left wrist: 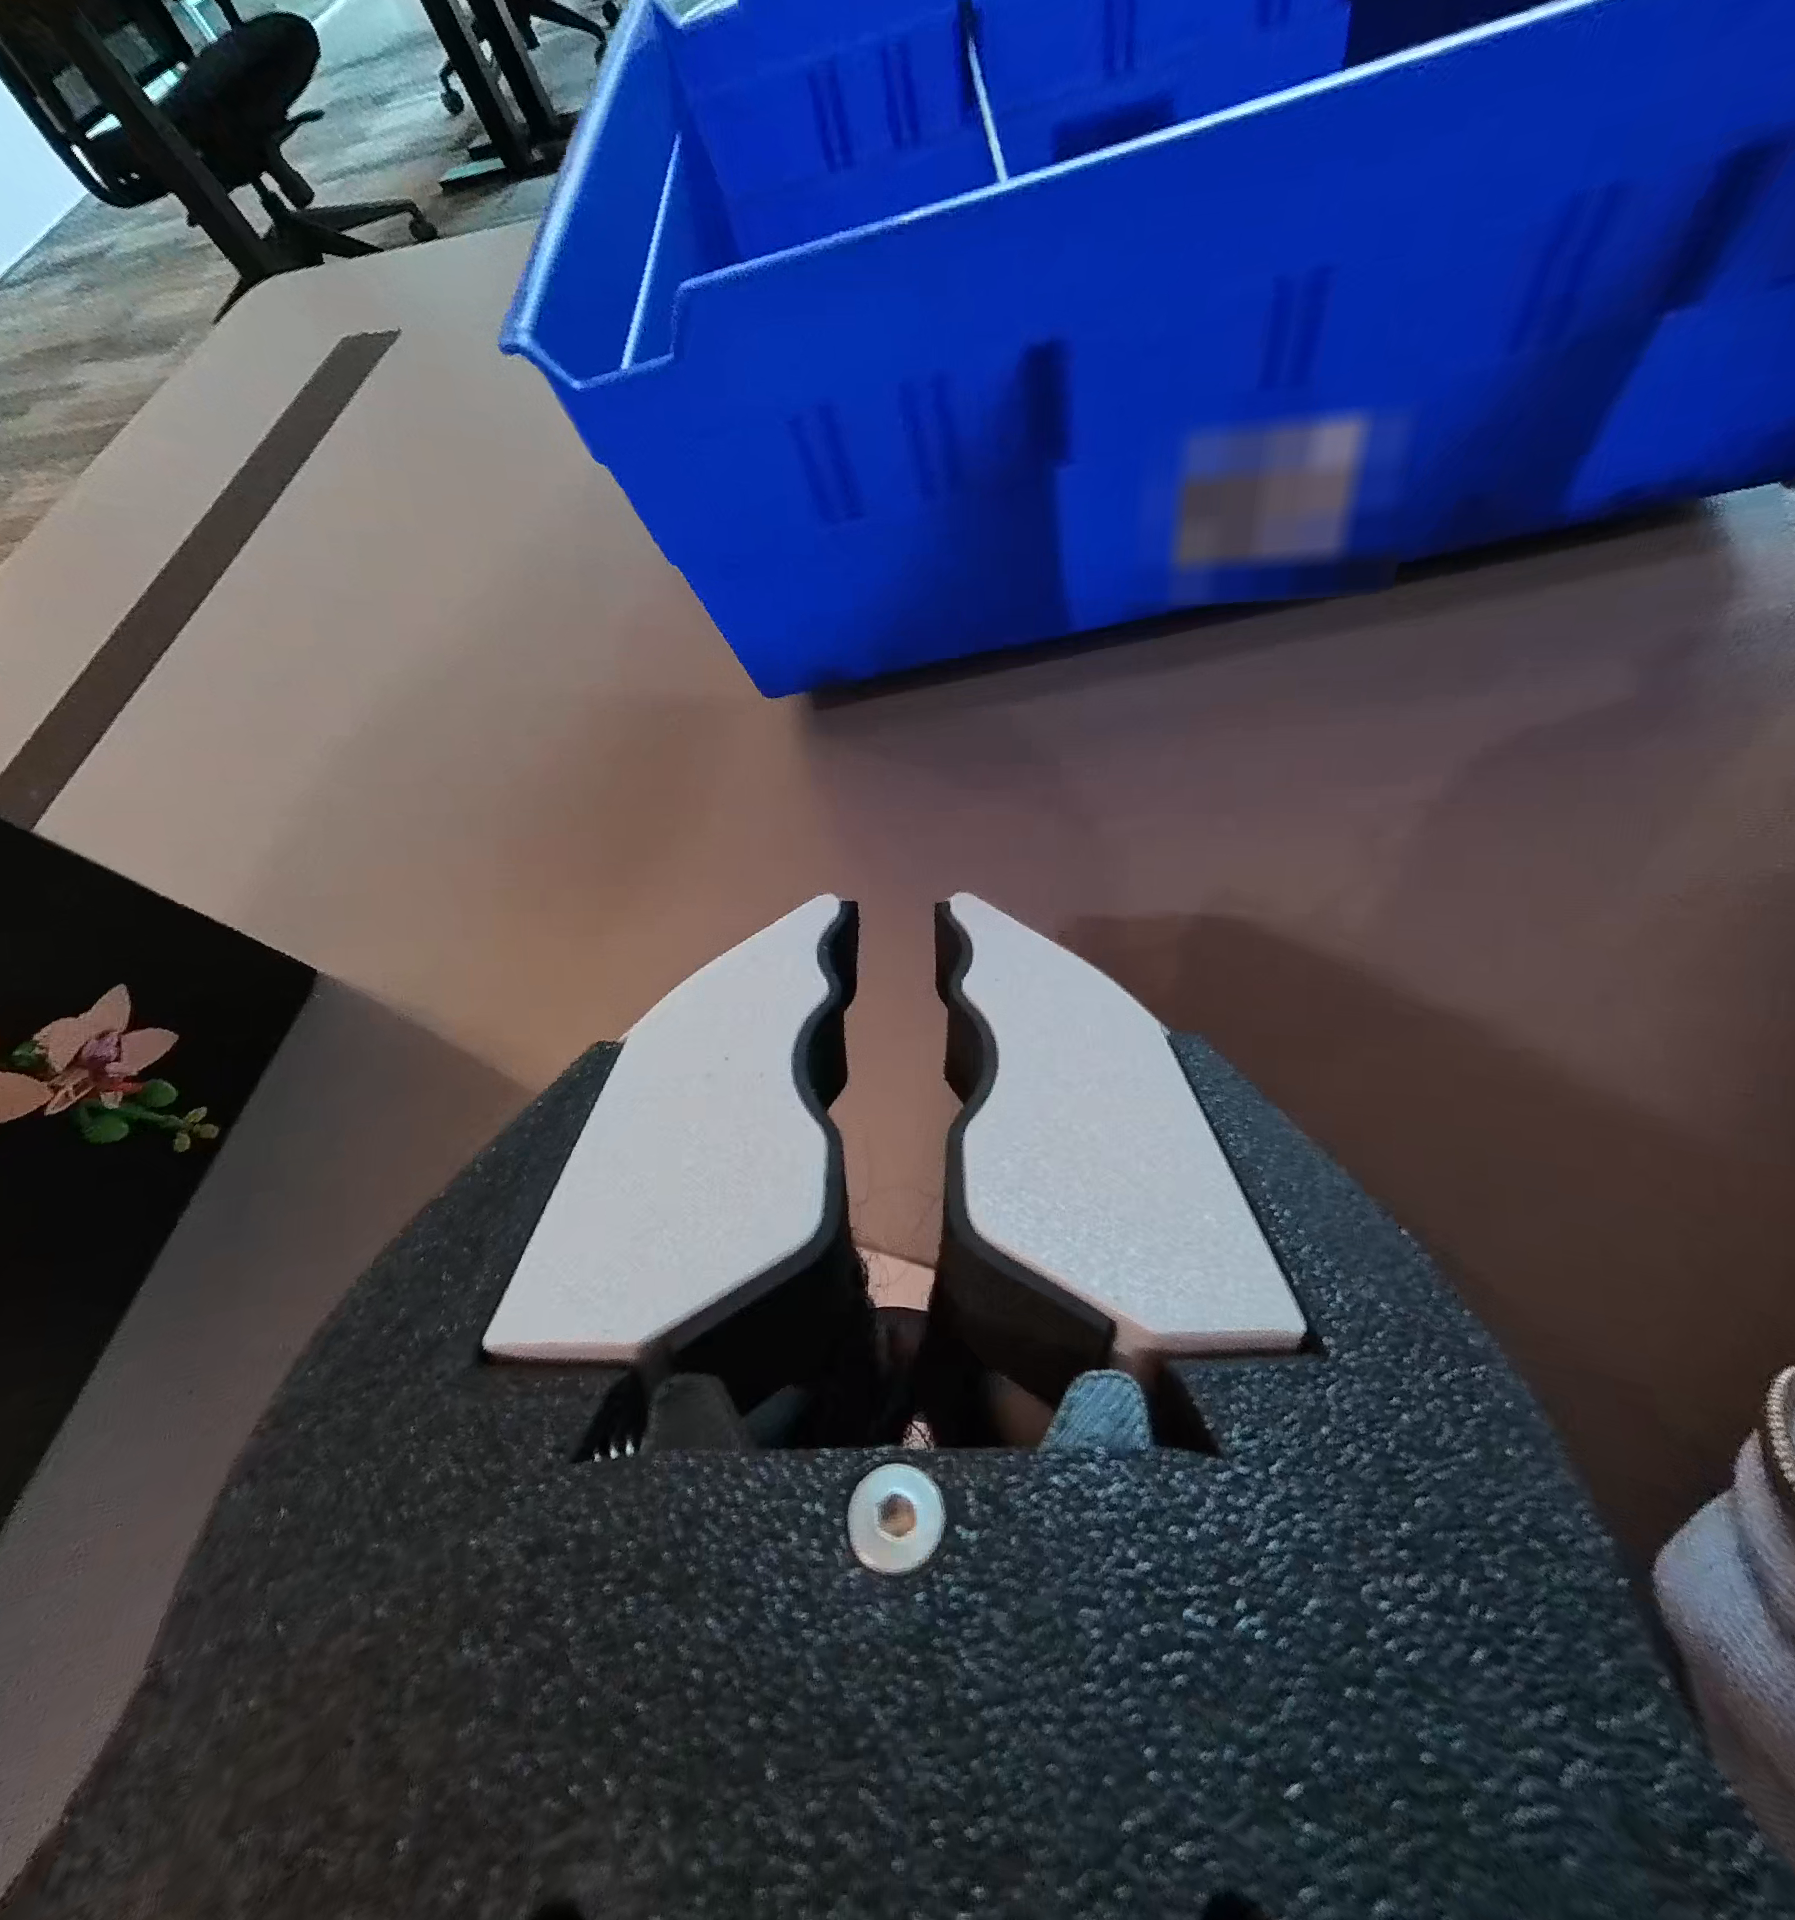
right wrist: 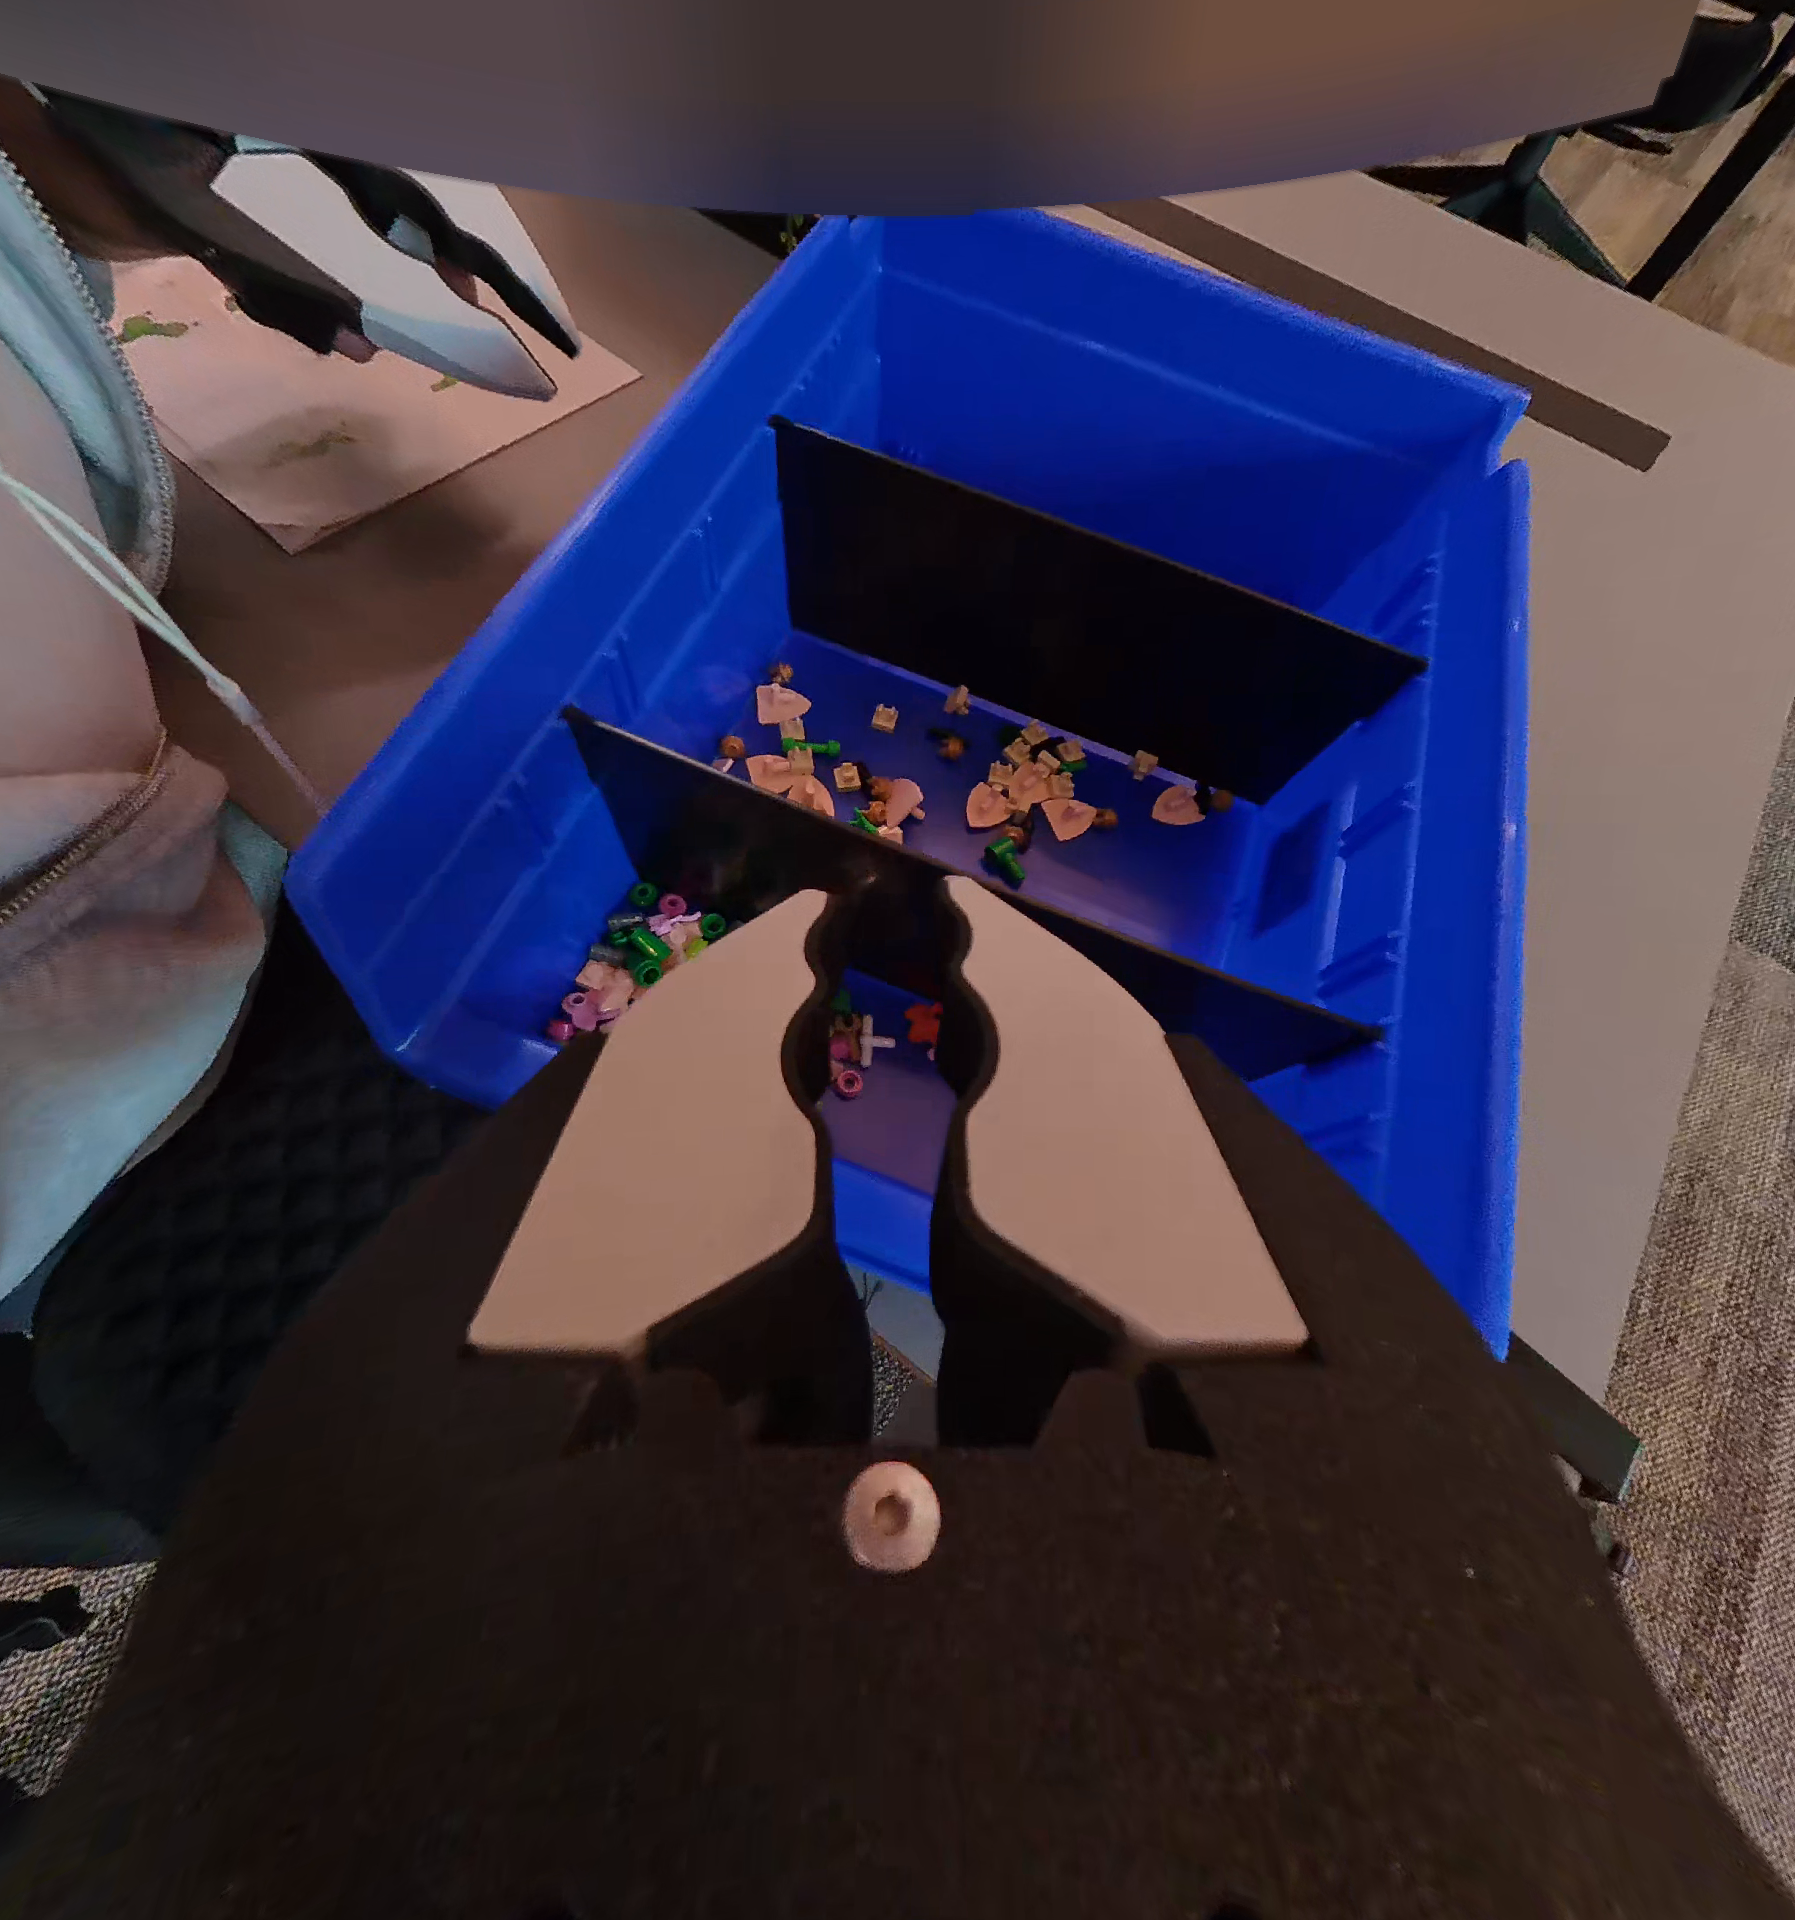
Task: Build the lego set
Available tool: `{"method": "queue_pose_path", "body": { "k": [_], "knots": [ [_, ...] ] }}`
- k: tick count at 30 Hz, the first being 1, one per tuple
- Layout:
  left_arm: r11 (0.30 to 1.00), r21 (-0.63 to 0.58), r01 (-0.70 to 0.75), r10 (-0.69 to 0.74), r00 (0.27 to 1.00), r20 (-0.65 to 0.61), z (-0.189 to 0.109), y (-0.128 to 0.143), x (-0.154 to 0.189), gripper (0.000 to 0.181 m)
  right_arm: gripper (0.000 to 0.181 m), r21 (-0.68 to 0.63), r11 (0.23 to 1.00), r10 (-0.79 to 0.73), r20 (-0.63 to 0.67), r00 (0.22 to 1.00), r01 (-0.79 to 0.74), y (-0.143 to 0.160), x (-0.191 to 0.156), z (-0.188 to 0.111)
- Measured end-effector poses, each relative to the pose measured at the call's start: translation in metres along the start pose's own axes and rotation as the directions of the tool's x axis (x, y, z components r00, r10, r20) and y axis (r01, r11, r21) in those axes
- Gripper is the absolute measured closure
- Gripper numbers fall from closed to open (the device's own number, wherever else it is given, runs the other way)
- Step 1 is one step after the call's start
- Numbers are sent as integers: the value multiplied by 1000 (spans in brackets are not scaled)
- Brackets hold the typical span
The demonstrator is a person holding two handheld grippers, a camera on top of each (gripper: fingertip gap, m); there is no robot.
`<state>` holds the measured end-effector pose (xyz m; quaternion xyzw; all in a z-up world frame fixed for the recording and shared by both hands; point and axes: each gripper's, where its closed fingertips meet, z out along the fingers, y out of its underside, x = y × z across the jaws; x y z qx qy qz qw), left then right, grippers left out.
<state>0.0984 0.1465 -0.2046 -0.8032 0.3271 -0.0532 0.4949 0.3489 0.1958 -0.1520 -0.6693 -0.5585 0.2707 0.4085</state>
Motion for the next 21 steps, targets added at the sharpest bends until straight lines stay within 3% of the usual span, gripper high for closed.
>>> {"method": "queue_pose_path", "body": {
  "k": [10,13,15,17,21],
  "knots": [
    [1000,-3,-17,17,1000,17,-2,3,0,168,167,-52,998,-43,44,998,45,-12,6,17],
    [1000,16,-5,4,1000,28,-7,3,-3,168,172,-165,985,-34,68,997,45,-20,17,34],
    [999,34,0,-1,999,38,-13,2,-5,168,175,-353,934,-19,109,994,57,-11,23,50],
    [999,54,4,-7,998,56,-21,1,-7,168,176,-539,835,-20,170,985,110,2,23,63],
    [996,91,16,-25,995,96,-42,4,-12,168,175,-731,654,-1,258,966,196,26,21,83]
  ]
}}
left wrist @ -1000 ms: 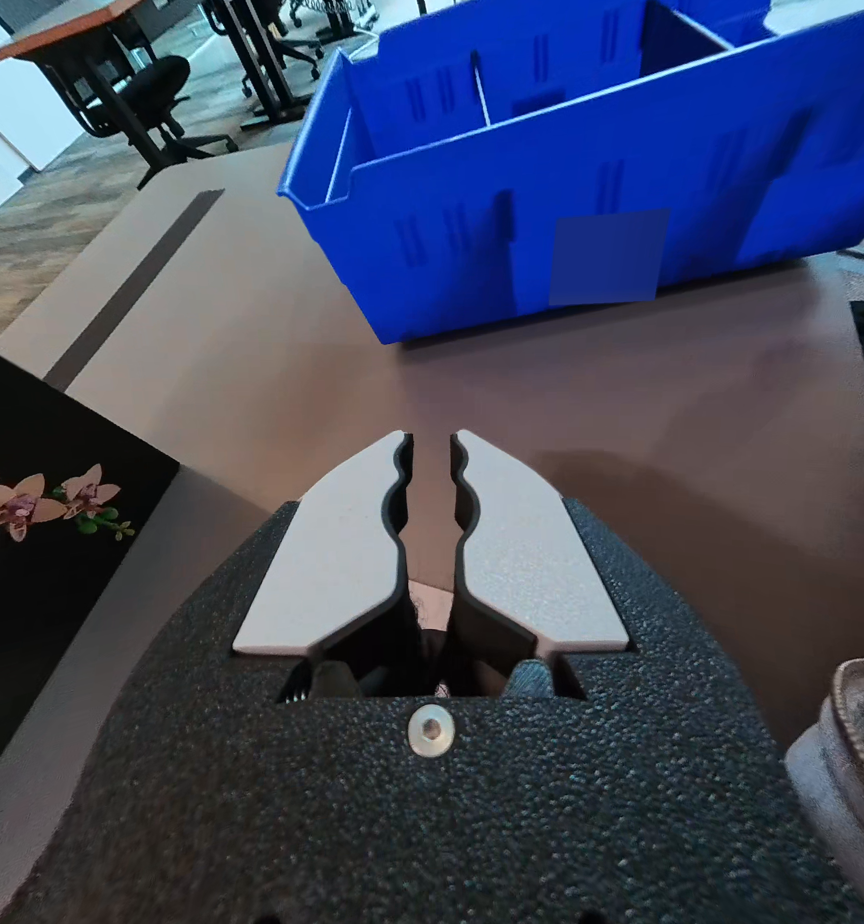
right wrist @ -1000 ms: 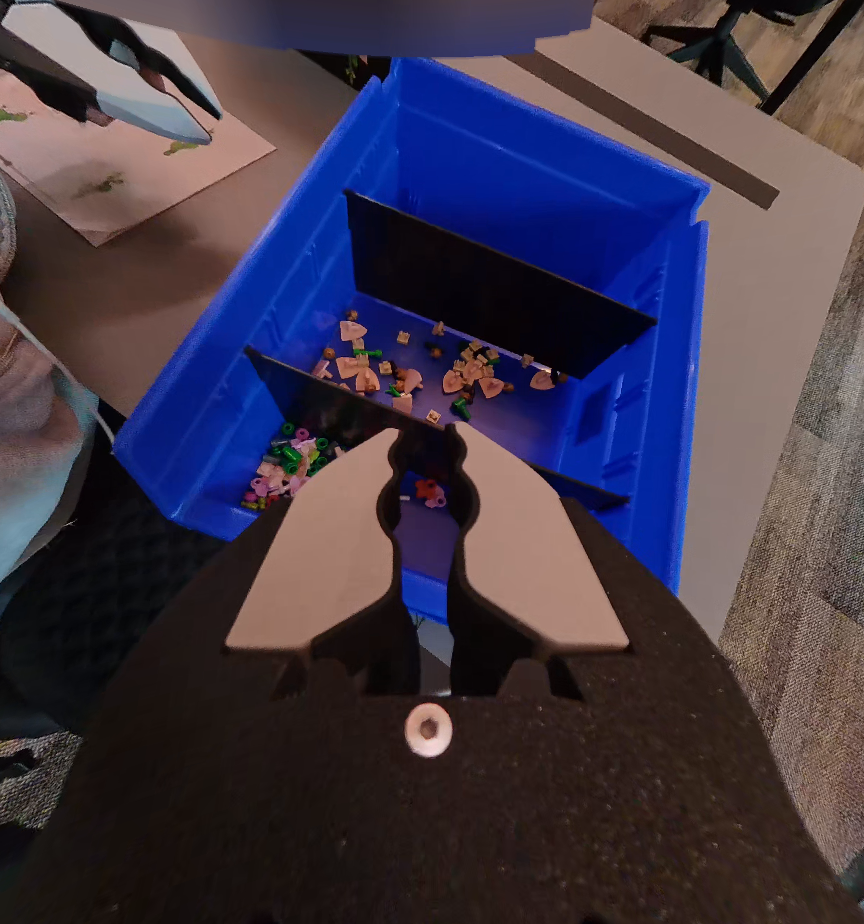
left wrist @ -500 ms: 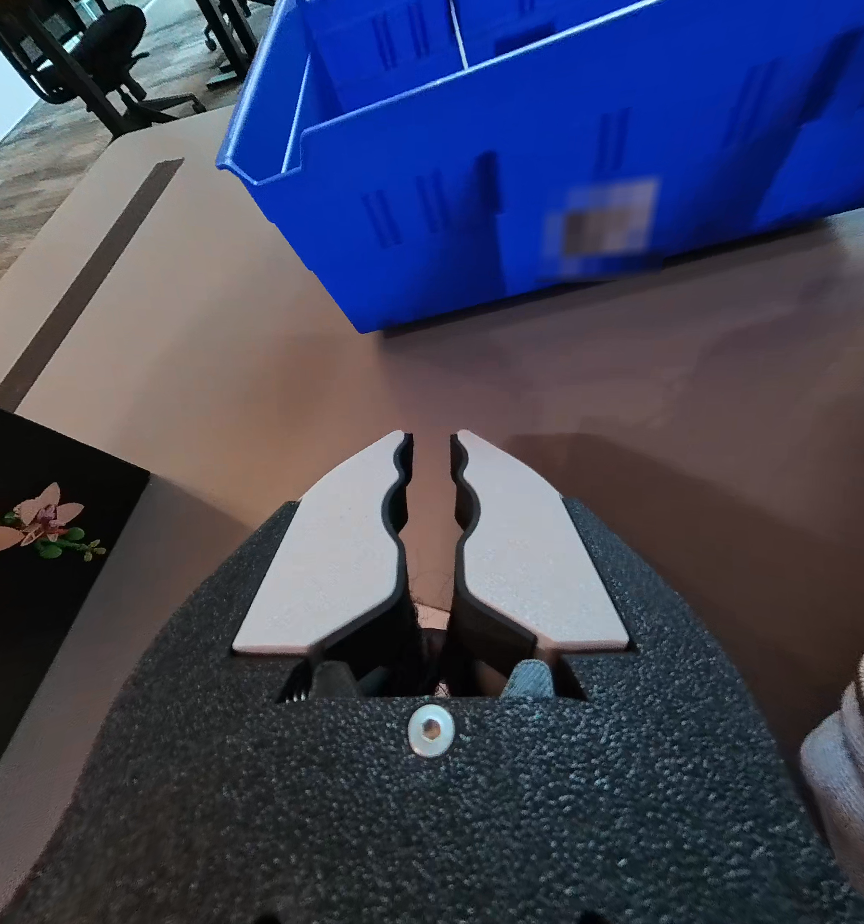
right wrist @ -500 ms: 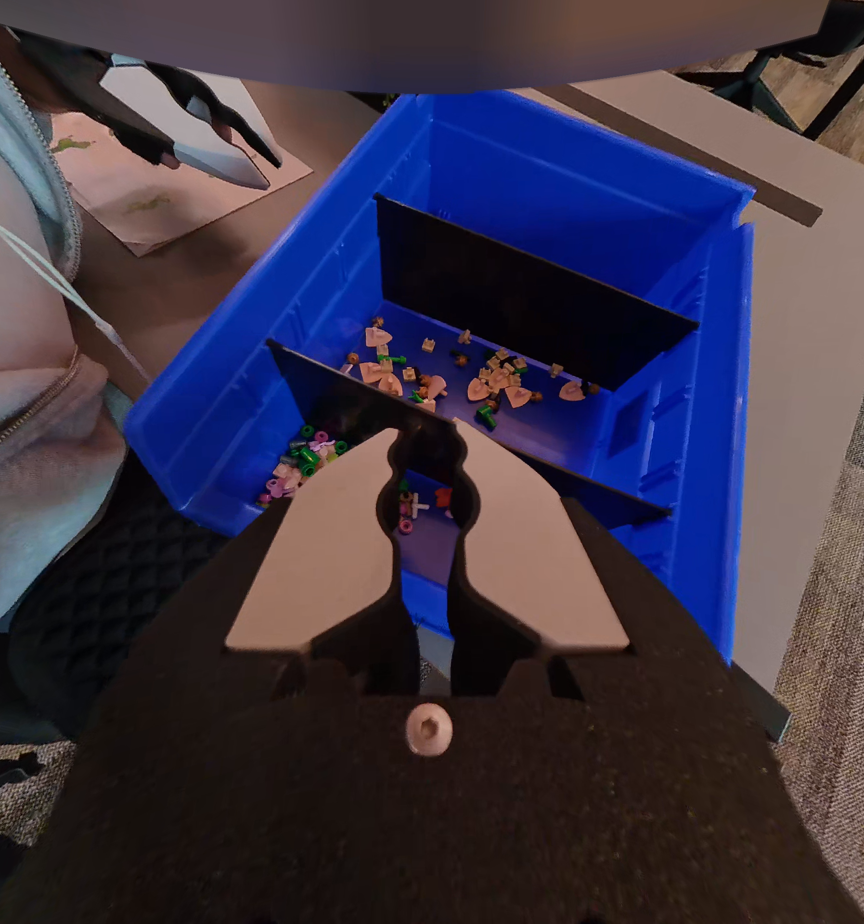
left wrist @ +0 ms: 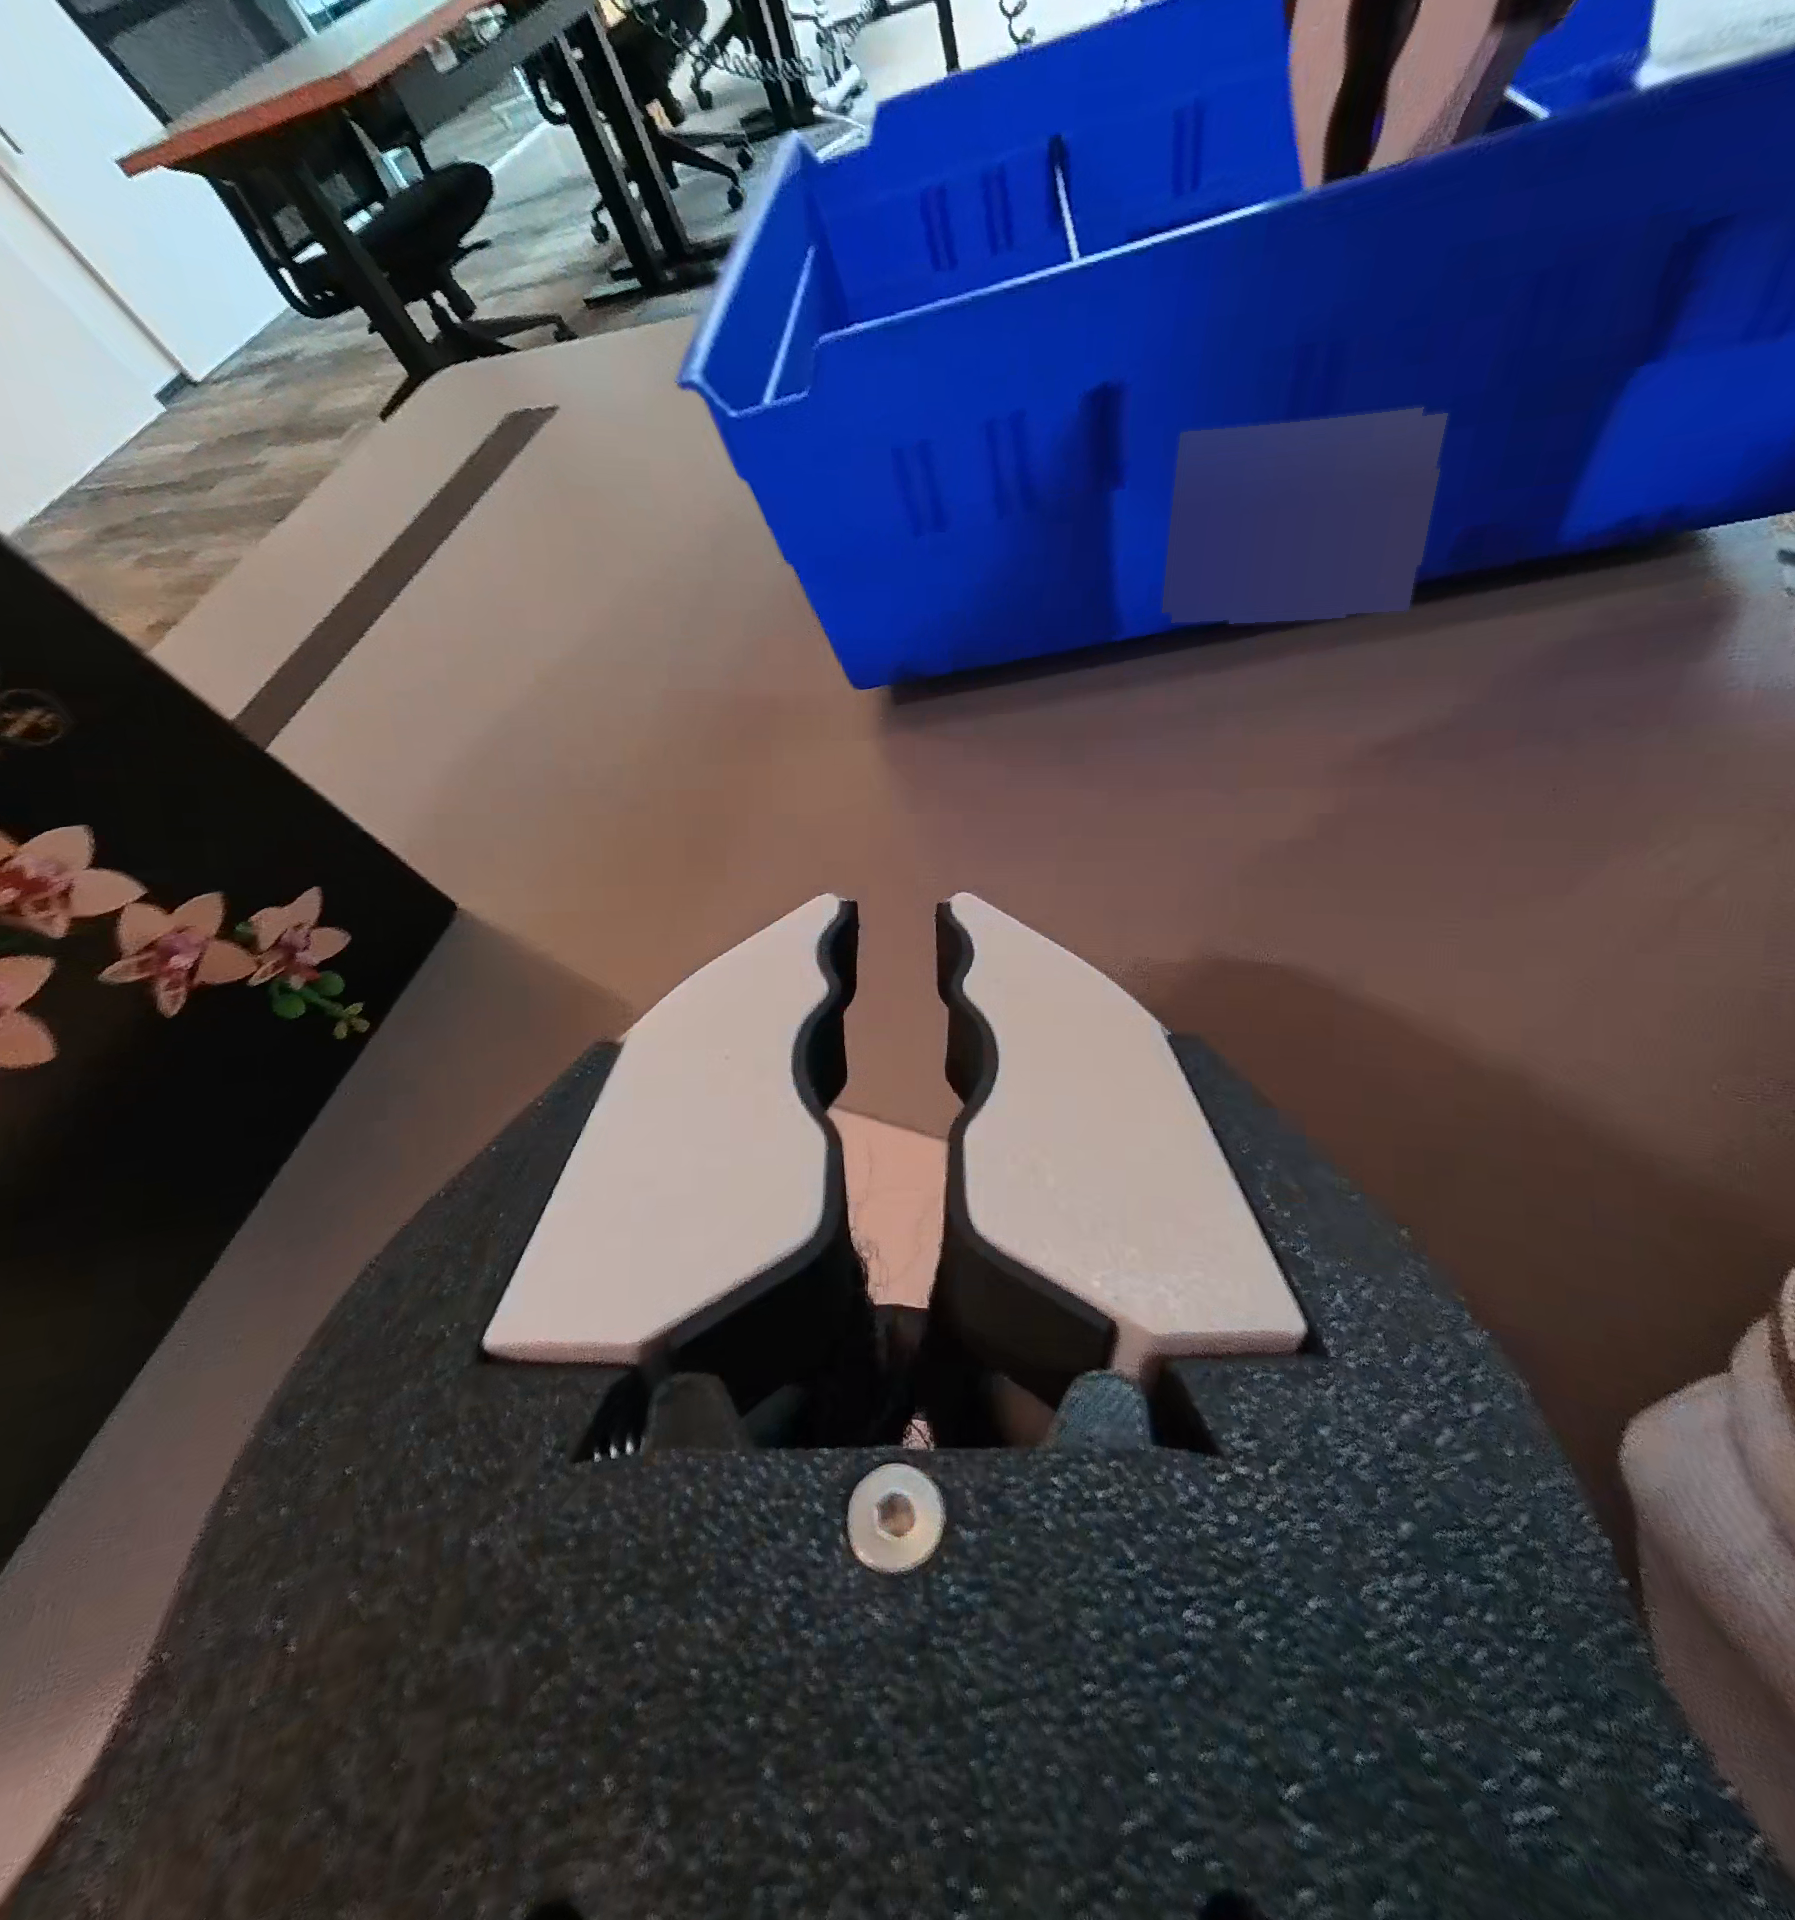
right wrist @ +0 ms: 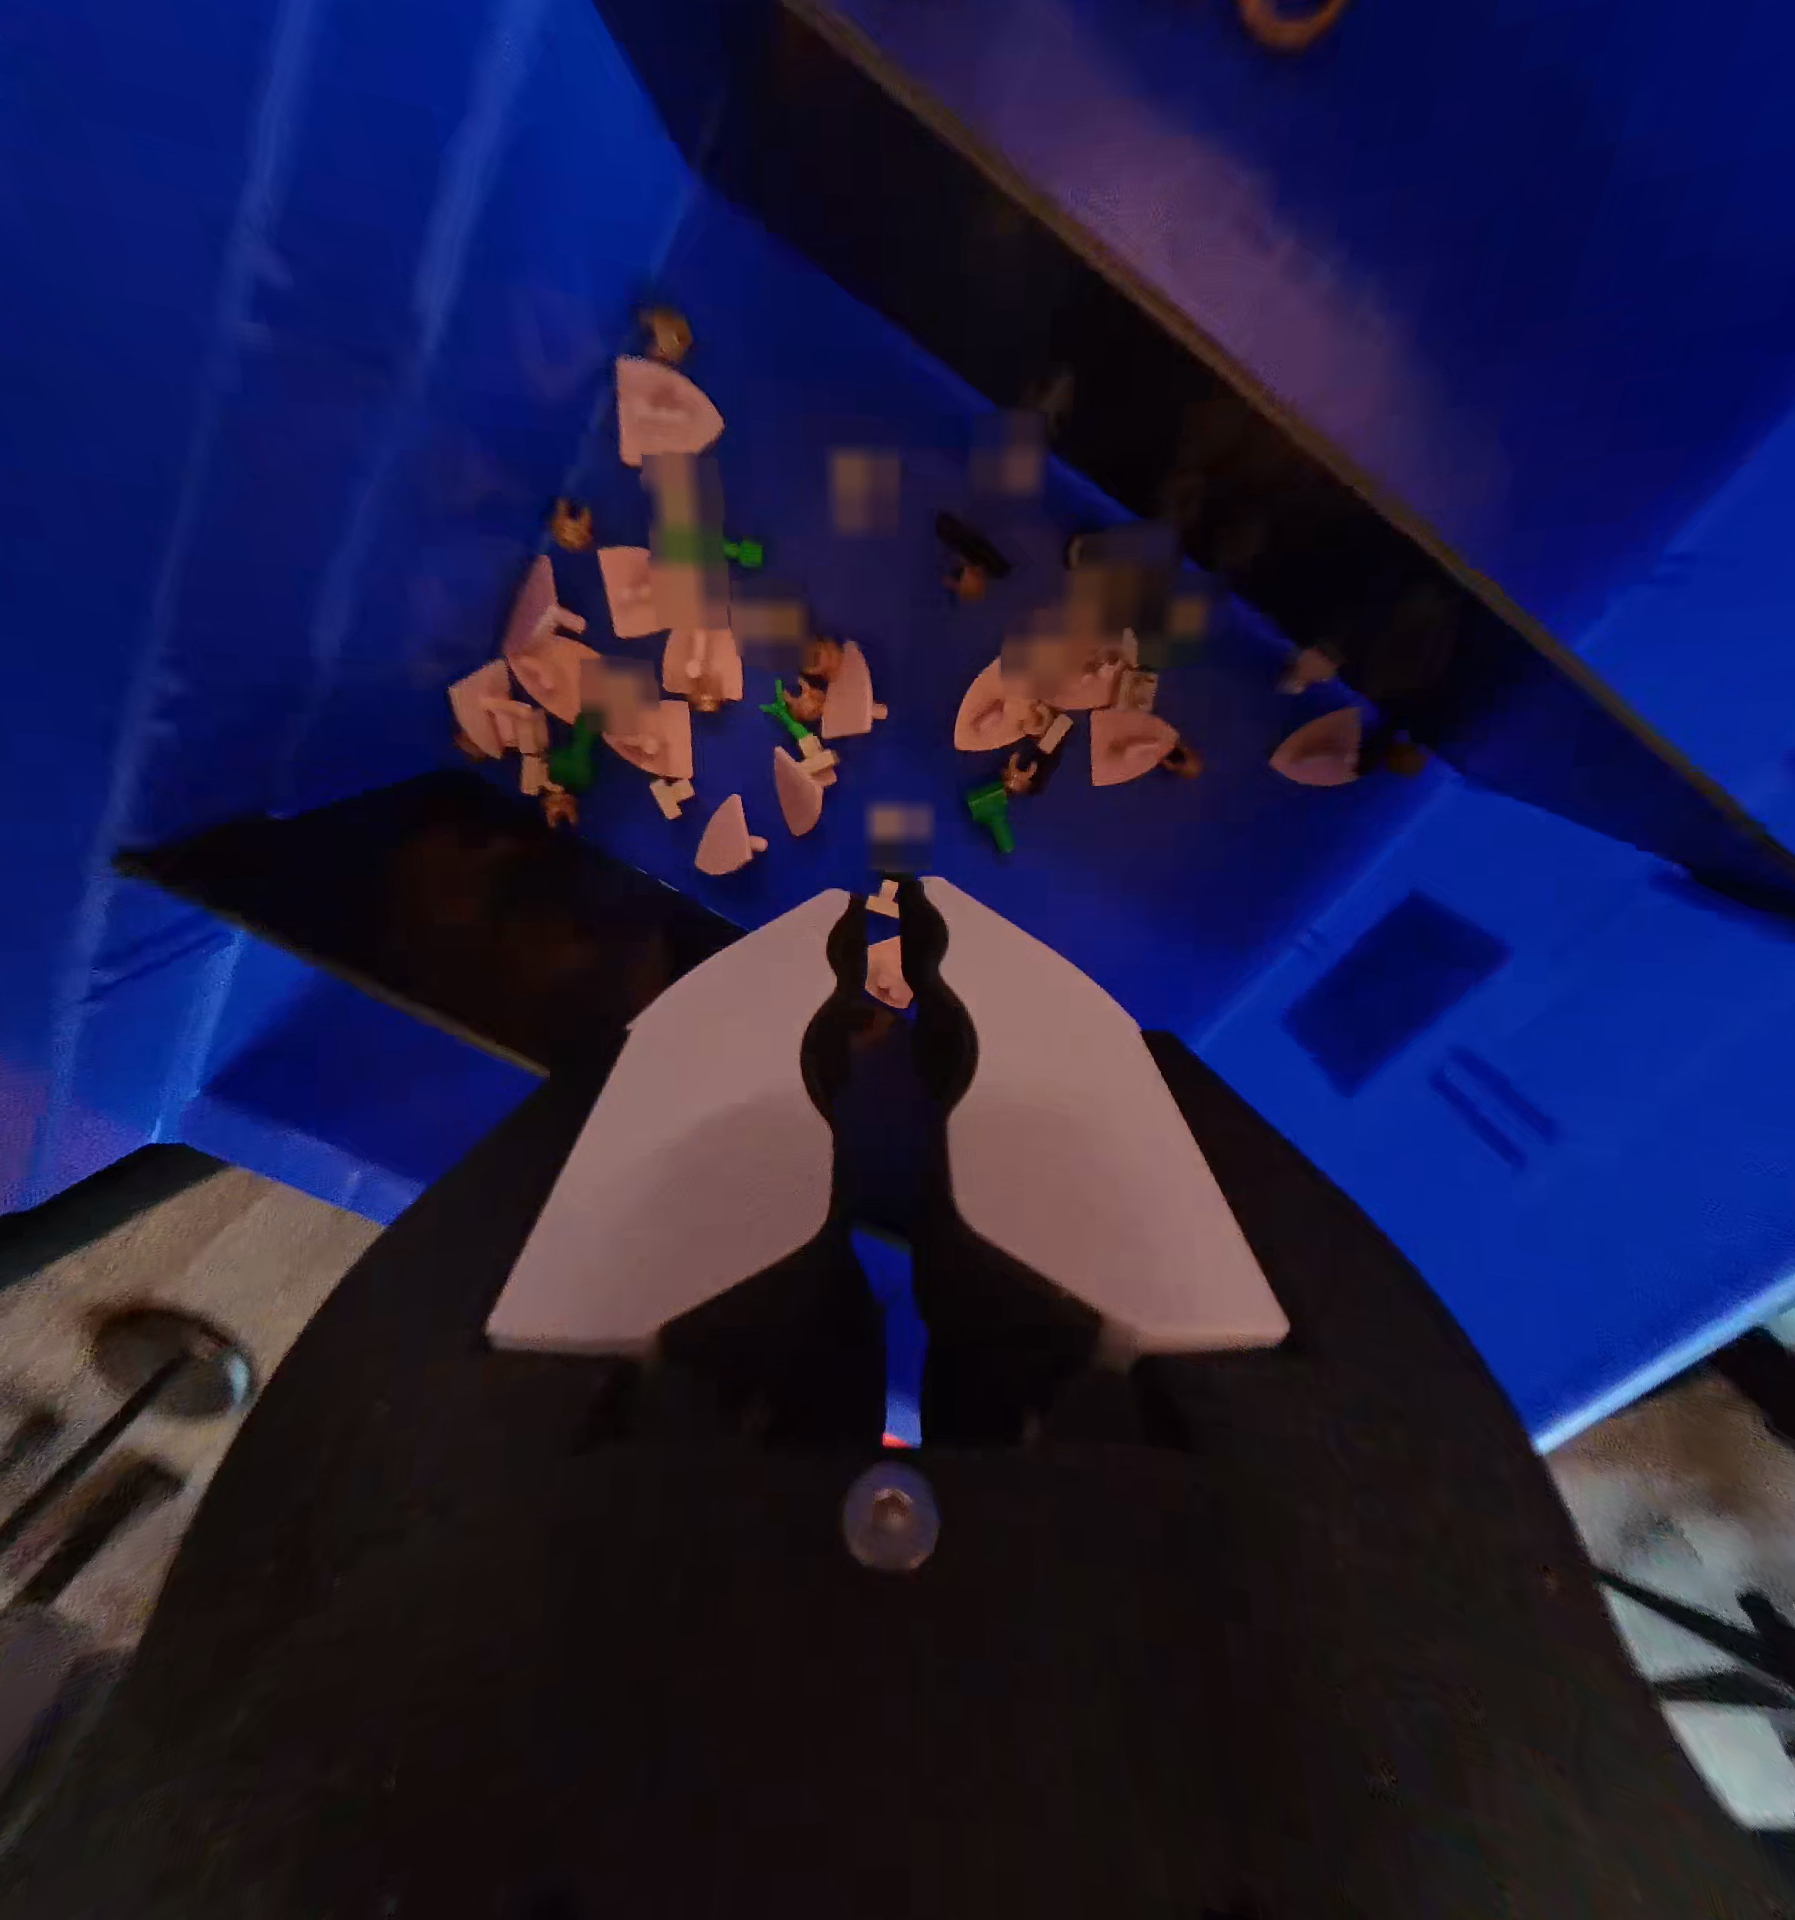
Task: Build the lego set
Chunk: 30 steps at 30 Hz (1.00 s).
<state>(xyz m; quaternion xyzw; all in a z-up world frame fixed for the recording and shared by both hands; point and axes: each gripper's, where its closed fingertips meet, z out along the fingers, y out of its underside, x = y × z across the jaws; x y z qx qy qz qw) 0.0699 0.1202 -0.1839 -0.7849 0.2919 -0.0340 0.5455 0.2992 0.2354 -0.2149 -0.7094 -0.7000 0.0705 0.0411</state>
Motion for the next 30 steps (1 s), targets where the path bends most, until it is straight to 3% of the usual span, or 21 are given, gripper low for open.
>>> {"method": "queue_pose_path", "body": {
  "k": [8,19,22,25,28,30],
  "knots": [
    [997,43,57,-59,997,46,-30,12,-13,168,170,-260,964,72,60,996,-54,13,0,28],
    [994,72,87,-90,995,38,-36,18,-15,168,174,-301,953,55,18,998,-47,16,3,35],
    [993,83,81,-85,995,46,-42,16,-15,168,174,-182,981,58,-32,998,-63,4,9,14],
    [991,106,83,-89,995,52,-52,14,-14,168,175,63,996,61,-76,995,-56,-29,5,-26],
    [985,126,118,-123,992,36,-65,16,-8,168,175,326,944,-7,-102,995,40,-80,-25,-68],
    [984,128,128,-130,992,7,-76,20,0,167,175,419,900,-74,-130,989,123,-114,-57,-86]
  ]
}}
